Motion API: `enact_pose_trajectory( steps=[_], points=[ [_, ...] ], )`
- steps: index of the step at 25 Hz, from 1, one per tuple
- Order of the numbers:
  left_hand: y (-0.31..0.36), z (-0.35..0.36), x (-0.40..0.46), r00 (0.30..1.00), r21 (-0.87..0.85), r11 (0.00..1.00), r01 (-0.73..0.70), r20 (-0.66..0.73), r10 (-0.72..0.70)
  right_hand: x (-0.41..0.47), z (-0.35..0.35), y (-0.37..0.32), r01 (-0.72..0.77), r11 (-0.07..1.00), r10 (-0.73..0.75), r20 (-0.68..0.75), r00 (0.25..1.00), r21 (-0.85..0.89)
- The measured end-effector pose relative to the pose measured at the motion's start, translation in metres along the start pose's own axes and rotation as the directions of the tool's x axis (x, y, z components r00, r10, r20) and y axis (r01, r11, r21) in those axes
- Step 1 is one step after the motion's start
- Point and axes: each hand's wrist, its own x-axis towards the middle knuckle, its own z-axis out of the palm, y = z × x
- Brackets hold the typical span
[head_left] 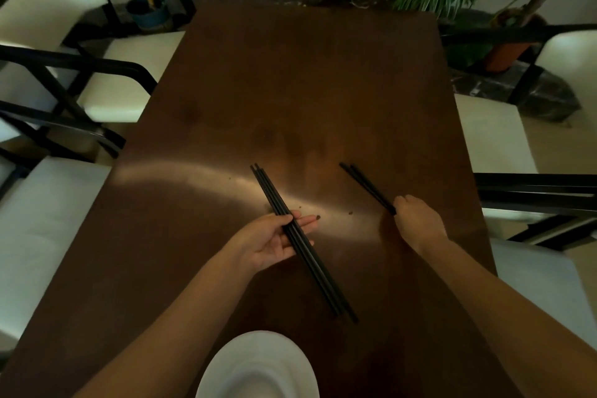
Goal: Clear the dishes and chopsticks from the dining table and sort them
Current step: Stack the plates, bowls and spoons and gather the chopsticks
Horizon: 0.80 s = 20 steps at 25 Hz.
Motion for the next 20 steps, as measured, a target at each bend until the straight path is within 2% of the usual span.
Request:
enact_pose_trajectory(
  steps=[3, 4, 7, 9, 11, 13, 14, 16, 17, 18, 19, 20],
  points=[
    [-0.005, -0.005, -0.011, 1.000, 0.009, 1.000, 0.000, 0.006, 0.000, -0.025, -0.003, -0.010, -0.023, 0.995, 0.028, 0.045, 0.999, -0.098],
    [-0.006, -0.006, -0.014, 1.000, 0.012, 1.000, 0.002, 0.005, -0.002, -0.032, -0.005, -0.013, -0.023, 0.997, 0.029, 0.079, 0.996, -0.075],
    [-0.009, -0.012, -0.026, 1.000, 0.002, 1.000, 0.004, 0.001, -0.004, -0.054, -0.018, -0.025, 0.011, 0.984, -0.052, 0.224, 0.973, 0.178],
    [-0.012, -0.016, -0.033, 1.000, -0.004, 1.000, 0.003, 0.001, -0.003, -0.069, -0.028, -0.034, 0.045, 0.957, -0.134, 0.301, 0.944, 0.285],
    [-0.015, -0.022, -0.039, 1.000, 0.000, 1.000, 0.001, 0.000, -0.001, -0.080, -0.034, -0.042, 0.067, 0.941, -0.181, 0.327, 0.928, 0.333],
    [-0.016, -0.026, -0.044, 1.000, 0.008, 1.000, -0.004, 0.003, 0.004, -0.084, -0.039, -0.047, -0.008, 0.913, -0.136, 0.323, 0.937, 0.408],
    [-0.016, -0.028, -0.047, 1.000, 0.012, 1.000, -0.007, 0.009, 0.007, -0.086, -0.042, -0.051, -0.102, 0.863, -0.078, 0.330, 0.941, 0.495],
    [-0.015, -0.030, -0.053, 1.000, 0.014, 1.000, -0.018, 0.016, 0.018, -0.090, -0.054, -0.059, -0.255, 0.632, -0.015, 0.340, 0.940, 0.732],
    [-0.014, -0.031, -0.057, 1.000, 0.008, 1.000, -0.022, 0.016, 0.022, -0.093, -0.064, -0.063, -0.277, 0.509, -0.028, 0.338, 0.941, 0.815],
    [-0.013, -0.032, -0.060, 1.000, 0.002, 1.000, -0.026, 0.018, 0.026, -0.096, -0.073, -0.068, -0.260, 0.460, -0.050, 0.317, 0.947, 0.849],
    [-0.014, -0.032, -0.063, 0.999, -0.002, 1.000, -0.028, 0.021, 0.028, -0.098, -0.081, -0.072, -0.203, 0.539, -0.056, 0.275, 0.960, 0.817],
    [-0.014, -0.032, -0.067, 0.999, -0.003, 1.000, -0.031, 0.025, 0.031, -0.101, -0.087, -0.077, -0.095, 0.720, -0.067, 0.205, 0.976, 0.687]
  ],
)
